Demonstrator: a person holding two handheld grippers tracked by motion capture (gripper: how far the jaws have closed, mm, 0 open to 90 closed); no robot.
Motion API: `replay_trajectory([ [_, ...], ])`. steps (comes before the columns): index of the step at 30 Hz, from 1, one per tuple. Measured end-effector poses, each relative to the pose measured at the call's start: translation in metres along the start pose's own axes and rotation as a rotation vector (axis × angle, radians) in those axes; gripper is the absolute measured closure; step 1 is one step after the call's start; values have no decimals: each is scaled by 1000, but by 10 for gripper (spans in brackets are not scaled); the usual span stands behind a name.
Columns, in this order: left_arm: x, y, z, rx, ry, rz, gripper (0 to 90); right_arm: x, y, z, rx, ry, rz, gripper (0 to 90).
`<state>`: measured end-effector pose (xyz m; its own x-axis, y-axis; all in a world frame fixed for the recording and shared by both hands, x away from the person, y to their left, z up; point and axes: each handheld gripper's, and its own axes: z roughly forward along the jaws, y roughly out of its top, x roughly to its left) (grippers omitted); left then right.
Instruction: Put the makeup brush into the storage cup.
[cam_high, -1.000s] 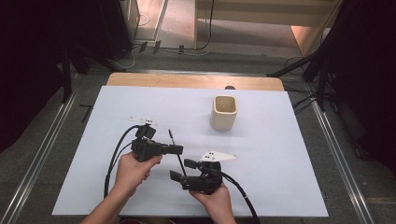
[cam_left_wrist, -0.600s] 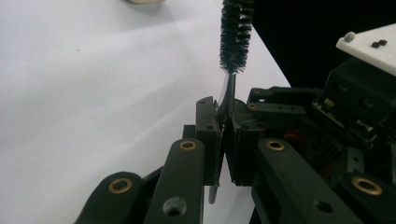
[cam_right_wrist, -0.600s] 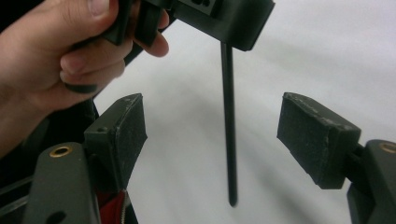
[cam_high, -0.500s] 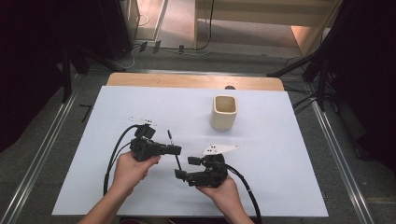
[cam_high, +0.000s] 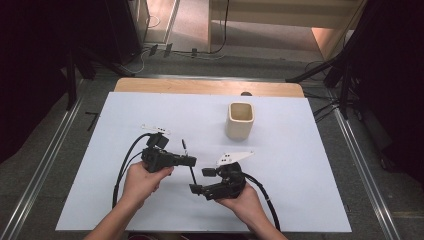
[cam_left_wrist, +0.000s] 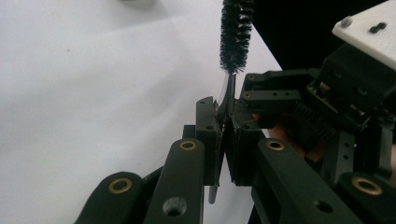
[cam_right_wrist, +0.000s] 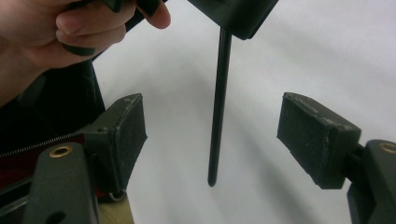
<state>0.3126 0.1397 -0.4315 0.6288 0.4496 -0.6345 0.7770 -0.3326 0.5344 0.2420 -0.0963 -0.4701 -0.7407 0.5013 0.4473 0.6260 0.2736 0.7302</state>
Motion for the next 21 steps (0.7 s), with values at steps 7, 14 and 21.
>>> replay_trajectory([
  [7, 0, 1, 3, 14, -1, 21, 852, -8, 6, -8, 7, 17, -35, 247],
  [14, 0, 1, 3, 43, -18, 62, 852, -9, 5, -16, 0, 70, -55, 246],
  [21, 0, 1, 5, 78, -68, 103, 851, -13, 1, -13, -7, 109, -50, 267],
])
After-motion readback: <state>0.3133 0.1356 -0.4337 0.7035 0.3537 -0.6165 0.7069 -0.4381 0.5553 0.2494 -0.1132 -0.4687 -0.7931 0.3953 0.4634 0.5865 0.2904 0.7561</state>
